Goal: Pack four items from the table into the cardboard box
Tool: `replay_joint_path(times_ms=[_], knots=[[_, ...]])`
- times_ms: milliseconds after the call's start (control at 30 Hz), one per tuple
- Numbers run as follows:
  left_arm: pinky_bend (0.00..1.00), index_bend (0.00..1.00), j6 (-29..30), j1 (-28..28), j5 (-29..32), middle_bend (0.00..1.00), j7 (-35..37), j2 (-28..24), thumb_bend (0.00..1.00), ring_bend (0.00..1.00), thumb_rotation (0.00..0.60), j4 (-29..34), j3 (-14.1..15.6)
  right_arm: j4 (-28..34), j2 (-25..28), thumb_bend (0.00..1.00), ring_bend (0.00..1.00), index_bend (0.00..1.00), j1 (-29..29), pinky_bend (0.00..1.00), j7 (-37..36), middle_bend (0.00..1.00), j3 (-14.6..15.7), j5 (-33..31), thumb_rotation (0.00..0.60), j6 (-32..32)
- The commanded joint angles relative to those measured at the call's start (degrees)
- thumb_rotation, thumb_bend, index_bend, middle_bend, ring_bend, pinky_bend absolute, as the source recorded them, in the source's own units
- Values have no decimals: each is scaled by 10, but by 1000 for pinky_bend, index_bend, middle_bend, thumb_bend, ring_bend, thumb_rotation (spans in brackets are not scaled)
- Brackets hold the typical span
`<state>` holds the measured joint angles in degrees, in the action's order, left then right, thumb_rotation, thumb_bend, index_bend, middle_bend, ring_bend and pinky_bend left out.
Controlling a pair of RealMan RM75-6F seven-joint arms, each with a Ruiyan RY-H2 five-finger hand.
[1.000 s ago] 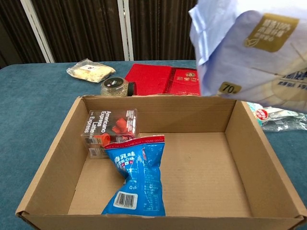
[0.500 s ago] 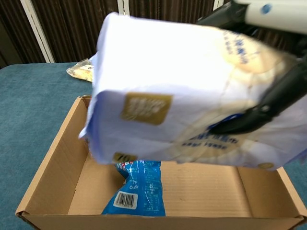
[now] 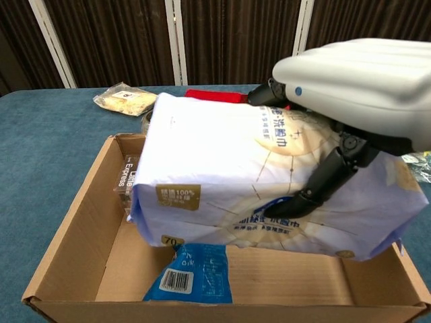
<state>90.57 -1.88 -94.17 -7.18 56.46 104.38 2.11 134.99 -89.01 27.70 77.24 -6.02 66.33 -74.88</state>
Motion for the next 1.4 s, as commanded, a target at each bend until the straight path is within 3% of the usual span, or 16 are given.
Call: replay_joint_path(times_ms=[33, 167, 367, 733, 1033, 1233, 1400], knots=[[0, 0, -2, 0, 0, 0, 0, 1, 22, 0, 600, 0, -1, 0, -10, 74, 341, 280, 6, 647, 16, 302, 13, -17, 600, -14], [0, 0, -3, 0, 0, 0, -1, 2, 22, 0, 600, 0, -1, 0, -19, 54, 272, 198, 11, 603, 22, 229, 25, -18, 600, -24], [0, 0, -3, 1, 0, 0, -1, 2, 21, 0, 600, -1, -2, 0, -25, 41, 221, 156, 14, 554, 31, 160, 40, -3, 600, -41], [0, 0, -5, 1, 0, 0, 1, 2, 22, 0, 600, -2, -5, 0, -14, 11, 85, 56, 25, 397, 35, 39, 27, 15, 600, -66], [0, 0, -4, 3, -2, 0, 3, 1, 22, 0, 600, 0, -6, 0, 0, 9, 77, 28, 34, 380, 35, 18, 15, 31, 600, -76], [0, 0, -3, 4, -2, 0, 4, 1, 21, 0, 600, -1, -7, 0, 25, 10, 67, 28, 42, 322, 37, 14, -8, 39, 600, -84], [0, 0, -3, 4, 0, 0, 6, 0, 22, 0, 600, -1, -8, 0, 83, 10, 62, 28, 50, 292, 16, 12, -48, 15, 600, -83]])
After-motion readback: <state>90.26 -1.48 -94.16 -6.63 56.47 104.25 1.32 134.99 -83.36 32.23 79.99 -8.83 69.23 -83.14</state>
